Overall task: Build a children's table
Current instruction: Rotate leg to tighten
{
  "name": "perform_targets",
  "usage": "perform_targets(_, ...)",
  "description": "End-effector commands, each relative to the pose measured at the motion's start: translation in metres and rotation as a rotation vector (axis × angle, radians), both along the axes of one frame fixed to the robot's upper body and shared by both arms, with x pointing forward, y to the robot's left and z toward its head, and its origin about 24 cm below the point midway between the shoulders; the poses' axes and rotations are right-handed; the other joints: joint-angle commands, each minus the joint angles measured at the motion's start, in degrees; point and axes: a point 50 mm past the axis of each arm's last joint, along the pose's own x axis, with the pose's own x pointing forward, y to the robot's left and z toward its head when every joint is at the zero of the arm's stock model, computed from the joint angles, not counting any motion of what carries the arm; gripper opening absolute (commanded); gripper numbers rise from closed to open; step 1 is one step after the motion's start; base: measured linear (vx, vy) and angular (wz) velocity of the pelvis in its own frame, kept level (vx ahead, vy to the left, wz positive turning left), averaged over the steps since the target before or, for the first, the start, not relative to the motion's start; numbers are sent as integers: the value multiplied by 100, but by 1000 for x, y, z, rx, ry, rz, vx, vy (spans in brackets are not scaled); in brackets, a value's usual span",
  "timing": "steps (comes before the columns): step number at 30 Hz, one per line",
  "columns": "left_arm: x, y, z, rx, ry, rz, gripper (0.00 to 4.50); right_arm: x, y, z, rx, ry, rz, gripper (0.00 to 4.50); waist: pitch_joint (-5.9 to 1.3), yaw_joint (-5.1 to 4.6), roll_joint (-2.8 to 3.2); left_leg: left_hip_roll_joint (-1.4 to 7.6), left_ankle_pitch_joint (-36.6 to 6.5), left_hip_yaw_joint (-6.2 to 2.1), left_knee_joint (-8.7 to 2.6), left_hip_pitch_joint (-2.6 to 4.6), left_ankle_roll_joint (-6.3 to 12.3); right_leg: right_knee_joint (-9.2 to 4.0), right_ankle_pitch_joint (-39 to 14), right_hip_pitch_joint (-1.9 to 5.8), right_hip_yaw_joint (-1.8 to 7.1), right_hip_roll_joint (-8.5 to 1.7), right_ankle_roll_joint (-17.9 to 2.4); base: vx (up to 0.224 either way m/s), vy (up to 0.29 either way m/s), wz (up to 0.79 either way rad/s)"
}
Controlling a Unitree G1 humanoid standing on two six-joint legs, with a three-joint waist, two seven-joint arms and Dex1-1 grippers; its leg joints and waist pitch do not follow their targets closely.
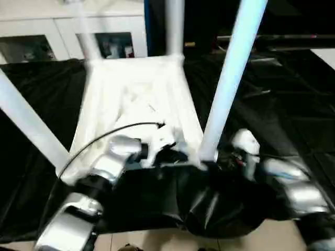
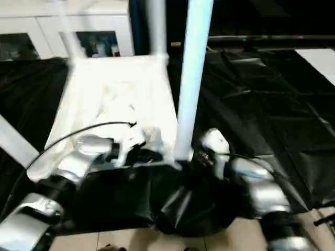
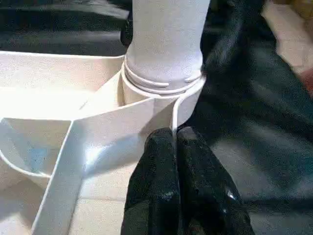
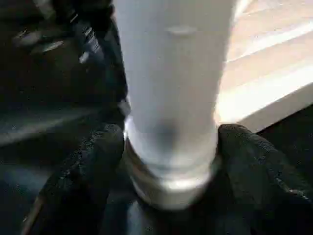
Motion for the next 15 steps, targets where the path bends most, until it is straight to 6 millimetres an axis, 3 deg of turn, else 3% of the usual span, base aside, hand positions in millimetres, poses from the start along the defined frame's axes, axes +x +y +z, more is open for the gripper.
perform_targets(1,-3,1,1,1,-1,-44,0,0,-9,15,20,-27,11,342,-427,2,-102,196,-1091,-35,-292,32,695,-312,-1111,318,155,-248,-1471,0,0,0)
perform_targets(6,-3,6,2,8,-6,-42,0,-2,-25,23,0,-42,-13,342,-435,-1,-137,186,-1025,-42,-276,15,643,-316,-1266,318,144,-245,-1367,0,0,0)
perform_targets(10,-5,8,1,1,-10,-33,0,1,-41,34,-4,-69,-86,342,-455,5,-137,182,-859,-40,-250,6,699,-284,-1085,321,140,-238,-1387,0,0,0)
perform_targets(15,-8,7,1,-9,-4,-40,0,7,-45,39,22,-101,-190,342,-458,3,-150,177,-758,-34,-241,5,736,-267,-981,317,131,-229,-1411,0,0,0)
